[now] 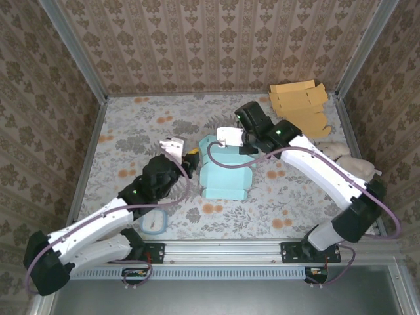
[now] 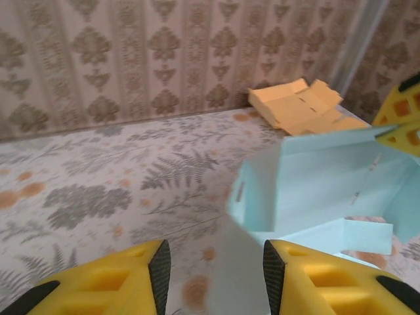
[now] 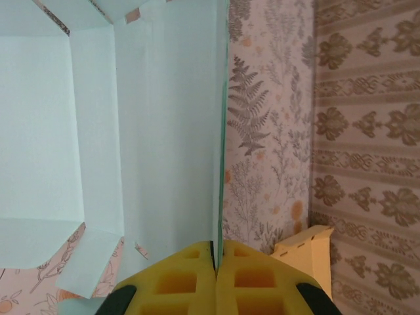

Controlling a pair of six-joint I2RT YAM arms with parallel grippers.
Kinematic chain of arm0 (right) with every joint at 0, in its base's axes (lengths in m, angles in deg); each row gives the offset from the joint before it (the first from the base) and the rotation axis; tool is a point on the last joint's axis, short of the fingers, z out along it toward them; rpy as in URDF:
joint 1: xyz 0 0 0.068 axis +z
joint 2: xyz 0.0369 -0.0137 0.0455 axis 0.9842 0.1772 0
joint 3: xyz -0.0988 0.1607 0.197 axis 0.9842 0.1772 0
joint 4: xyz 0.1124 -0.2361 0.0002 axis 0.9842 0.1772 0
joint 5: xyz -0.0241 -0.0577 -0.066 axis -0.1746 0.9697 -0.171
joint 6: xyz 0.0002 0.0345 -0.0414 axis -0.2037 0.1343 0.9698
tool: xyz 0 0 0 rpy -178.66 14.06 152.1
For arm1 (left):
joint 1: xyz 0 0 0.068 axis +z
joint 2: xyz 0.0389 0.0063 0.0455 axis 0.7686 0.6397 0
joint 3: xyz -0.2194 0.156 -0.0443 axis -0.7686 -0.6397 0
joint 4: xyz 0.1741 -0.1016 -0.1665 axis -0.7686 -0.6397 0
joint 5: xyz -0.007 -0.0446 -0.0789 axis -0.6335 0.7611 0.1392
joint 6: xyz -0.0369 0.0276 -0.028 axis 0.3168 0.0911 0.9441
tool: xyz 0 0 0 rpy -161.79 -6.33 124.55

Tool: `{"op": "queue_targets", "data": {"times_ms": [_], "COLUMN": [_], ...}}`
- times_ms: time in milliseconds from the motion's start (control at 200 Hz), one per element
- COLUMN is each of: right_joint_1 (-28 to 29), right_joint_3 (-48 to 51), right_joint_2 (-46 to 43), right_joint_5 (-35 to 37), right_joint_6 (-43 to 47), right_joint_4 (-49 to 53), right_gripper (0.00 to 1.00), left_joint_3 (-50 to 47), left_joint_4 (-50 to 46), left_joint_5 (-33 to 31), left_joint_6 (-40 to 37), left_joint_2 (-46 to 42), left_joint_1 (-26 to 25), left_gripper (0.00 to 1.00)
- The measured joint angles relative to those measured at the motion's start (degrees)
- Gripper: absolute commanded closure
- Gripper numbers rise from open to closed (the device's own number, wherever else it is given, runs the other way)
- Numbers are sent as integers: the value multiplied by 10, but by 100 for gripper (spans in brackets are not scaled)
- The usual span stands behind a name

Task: Fold the paper box

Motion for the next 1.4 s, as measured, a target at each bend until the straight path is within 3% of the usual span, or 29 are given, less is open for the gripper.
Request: {"op": "queue_targets", "data": {"times_ms": [215,415,670,965,1395], "right_joint_1": [-7,-33,-59,-84,-87], "right_joint_3": [-50,-75,-77,-27,-16], "right_joint_2": [96,143,152,151,148], "right_joint_5": [-31,-81,-117,-148,-171], "right_joint_6": [3,-3,-12,-12,-23], "right_joint_4": [28,57,64,52,42], "right_gripper": [100,100,100,100,100], "left_joint_3": [-39,-59,-34,-41,-29], "left_joint_4": [6,103,168,201,214], "left_joint_5": [65,121,122,112,132], "left_joint_6": [83,129,151,172,174], "left_joint_2": [-37,79,240,254,285], "left_joint_1": [21,-11,10,101,105], "left_gripper": [58,60,62,62,63]}}
